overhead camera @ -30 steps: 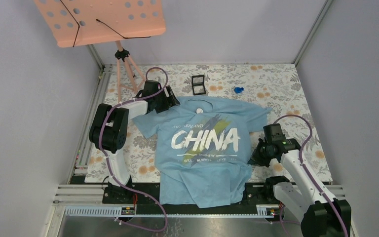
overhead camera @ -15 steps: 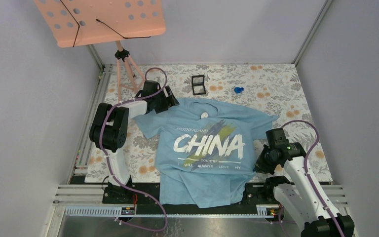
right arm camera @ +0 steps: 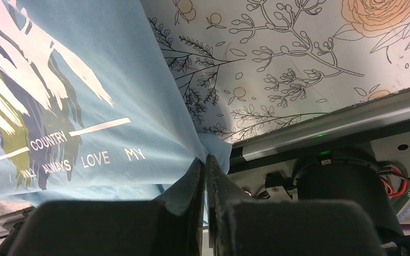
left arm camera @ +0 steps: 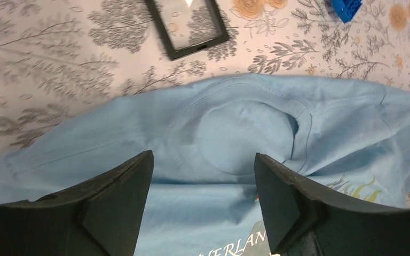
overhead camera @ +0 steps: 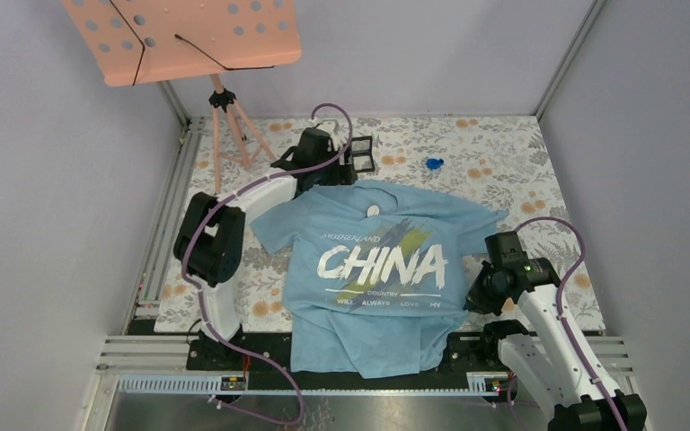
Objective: Pin the brooch onto the clothing
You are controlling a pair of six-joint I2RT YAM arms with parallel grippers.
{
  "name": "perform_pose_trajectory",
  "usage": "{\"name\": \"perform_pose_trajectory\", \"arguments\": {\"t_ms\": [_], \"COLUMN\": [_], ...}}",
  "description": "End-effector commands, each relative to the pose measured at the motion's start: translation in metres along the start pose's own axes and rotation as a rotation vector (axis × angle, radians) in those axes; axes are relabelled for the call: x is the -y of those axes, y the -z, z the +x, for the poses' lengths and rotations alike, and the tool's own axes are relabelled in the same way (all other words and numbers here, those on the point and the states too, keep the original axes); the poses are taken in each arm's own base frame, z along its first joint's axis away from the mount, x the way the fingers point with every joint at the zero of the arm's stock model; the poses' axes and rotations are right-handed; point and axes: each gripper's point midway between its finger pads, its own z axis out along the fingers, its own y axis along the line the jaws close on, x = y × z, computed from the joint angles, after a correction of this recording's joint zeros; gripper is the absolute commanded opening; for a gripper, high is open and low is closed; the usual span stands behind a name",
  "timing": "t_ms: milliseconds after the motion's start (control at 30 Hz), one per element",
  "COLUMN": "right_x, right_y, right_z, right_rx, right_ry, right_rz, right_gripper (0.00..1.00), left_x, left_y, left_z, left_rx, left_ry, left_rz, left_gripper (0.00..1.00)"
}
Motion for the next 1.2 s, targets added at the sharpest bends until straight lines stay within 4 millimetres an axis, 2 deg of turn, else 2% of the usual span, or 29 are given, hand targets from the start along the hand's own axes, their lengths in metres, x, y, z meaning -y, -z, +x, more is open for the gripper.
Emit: {"name": "perform_pose_trajectory", "arguments": {"t_ms": [0, 67, 233, 400, 567, 733, 933, 1100, 1167], "right_x": [0.001, 0.000, -0.002, -0.005, -0.006, 0.000, 0.002, 0.001, 0.000], "right_y": [0.004, 0.004, 0.004, 0.003, 0.001, -0.003, -0.004, -0.004, -0.005], "right_z": [-0.004, -0.004, -0.004, -0.004, -0.007, -0.006, -0.007, -0.009, -0.010], "right_rx": [0.026, 0.026, 0.028, 0.025, 0.023, 0.017, 0.021, 0.020, 0.024], "right_ry": [0.003, 0.004, 0.004, 0.005, 0.009, 0.015, 0.011, 0.012, 0.011], "right_rz": [0.009, 0.001, -0.008, -0.019, -0.018, 0.018, 0.032, 0.036, 0.034], "right_gripper": [0.04, 0.03, 0.03, 0.02, 0.01, 0.00, 0.00, 0.00, 0.03], "left_x": [0.002, 0.002, -0.017, -0.018, -0.018, -0.021, -0.037, -0.041, -0.038], "left_y": [-0.024, -0.030, -0.046, -0.058, -0.069, -0.074, -0.074, -0.080, -0.081], "left_z": [0.015, 0.017, 0.021, 0.025, 0.027, 0.004, -0.030, -0.036, -0.037], "left_rx": [-0.072, -0.087, -0.118, -0.141, -0.146, -0.104, -0.039, -0.043, -0.040], "left_ry": [-0.125, -0.160, -0.195, -0.209, -0.203, -0.165, -0.080, -0.066, -0.070], "left_rz": [-0.056, -0.105, -0.239, -0.241, -0.238, -0.233, -0.214, -0.174, -0.156], "left_gripper": [0.73, 0.71, 0.64, 0.59, 0.30, 0.00, 0.00, 0.00, 0.00]}}
